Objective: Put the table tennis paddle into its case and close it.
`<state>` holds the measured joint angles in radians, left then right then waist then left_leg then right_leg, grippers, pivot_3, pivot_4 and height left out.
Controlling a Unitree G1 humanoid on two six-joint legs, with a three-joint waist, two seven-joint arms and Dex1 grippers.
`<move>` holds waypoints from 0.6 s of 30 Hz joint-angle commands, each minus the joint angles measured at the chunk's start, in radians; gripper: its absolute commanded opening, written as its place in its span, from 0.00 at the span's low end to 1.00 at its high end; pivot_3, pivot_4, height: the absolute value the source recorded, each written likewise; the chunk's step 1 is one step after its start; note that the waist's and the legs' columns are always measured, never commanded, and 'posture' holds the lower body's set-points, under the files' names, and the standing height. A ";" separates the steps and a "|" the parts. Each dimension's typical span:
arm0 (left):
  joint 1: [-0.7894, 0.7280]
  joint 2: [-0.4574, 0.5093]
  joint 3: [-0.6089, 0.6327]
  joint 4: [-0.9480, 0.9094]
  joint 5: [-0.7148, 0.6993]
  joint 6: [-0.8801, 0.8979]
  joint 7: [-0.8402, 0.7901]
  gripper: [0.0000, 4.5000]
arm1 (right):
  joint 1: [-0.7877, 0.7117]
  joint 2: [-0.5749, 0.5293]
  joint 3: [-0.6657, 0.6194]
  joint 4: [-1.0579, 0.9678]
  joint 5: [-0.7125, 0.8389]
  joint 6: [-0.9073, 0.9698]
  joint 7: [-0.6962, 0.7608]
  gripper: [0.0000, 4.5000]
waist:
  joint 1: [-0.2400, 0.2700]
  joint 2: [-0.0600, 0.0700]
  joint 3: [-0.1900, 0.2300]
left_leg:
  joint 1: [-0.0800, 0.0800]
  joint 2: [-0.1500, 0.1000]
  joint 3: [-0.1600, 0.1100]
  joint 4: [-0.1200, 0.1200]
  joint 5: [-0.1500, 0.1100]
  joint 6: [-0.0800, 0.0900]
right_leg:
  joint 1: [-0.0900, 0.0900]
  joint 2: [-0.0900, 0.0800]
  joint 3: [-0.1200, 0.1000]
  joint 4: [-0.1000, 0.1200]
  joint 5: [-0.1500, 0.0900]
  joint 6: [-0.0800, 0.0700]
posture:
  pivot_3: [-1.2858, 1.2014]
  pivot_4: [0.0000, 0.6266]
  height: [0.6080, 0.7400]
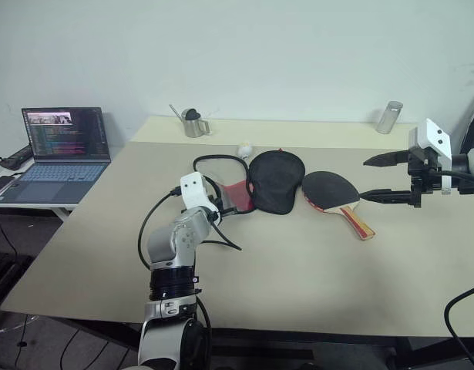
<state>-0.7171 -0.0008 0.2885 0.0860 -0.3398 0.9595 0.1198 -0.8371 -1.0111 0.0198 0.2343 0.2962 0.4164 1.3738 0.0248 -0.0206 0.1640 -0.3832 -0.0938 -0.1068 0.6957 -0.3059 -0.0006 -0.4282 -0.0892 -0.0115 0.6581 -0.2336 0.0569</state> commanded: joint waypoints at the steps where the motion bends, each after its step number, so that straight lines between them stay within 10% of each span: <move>1: -0.010 -0.001 -0.047 -0.065 0.004 -0.009 -0.012 0.01 | -0.002 -0.022 -0.041 -0.035 0.015 0.004 -0.001 1.00 | -0.001 0.000 0.000 | 0.000 0.000 0.000 0.000 0.000 0.000 | 0.000 0.000 0.000 0.000 0.000 0.000 | 0.52 0.24 1.00; 13: 0.040 0.115 -0.060 -0.098 0.006 0.030 -0.079 0.01 | 0.023 -0.028 -0.053 -0.052 0.019 0.014 -0.006 1.00 | -0.002 0.000 0.000 | 0.000 0.000 0.000 0.000 0.000 0.000 | 0.000 0.000 0.000 0.000 0.000 0.000 | 0.52 0.24 1.00; 18: 0.047 0.124 -0.049 -0.102 -0.007 0.032 -0.088 0.28 | 0.030 -0.012 -0.050 -0.054 0.021 0.012 -0.016 1.00 | -0.001 0.000 0.000 | 0.000 0.000 0.000 0.000 0.000 0.000 | 0.000 0.000 0.000 0.000 0.000 0.000 | 0.52 0.24 1.00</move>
<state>-0.6628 0.1288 0.2436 0.0358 -0.3334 0.9956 0.0433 -0.7997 -1.0161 0.0112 0.2027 0.2974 0.4275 1.3656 0.0237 -0.0206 0.1640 -0.3830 -0.0941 -0.1068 0.6957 -0.3059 -0.0005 -0.4282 -0.0892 -0.0113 0.6582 -0.2335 0.0568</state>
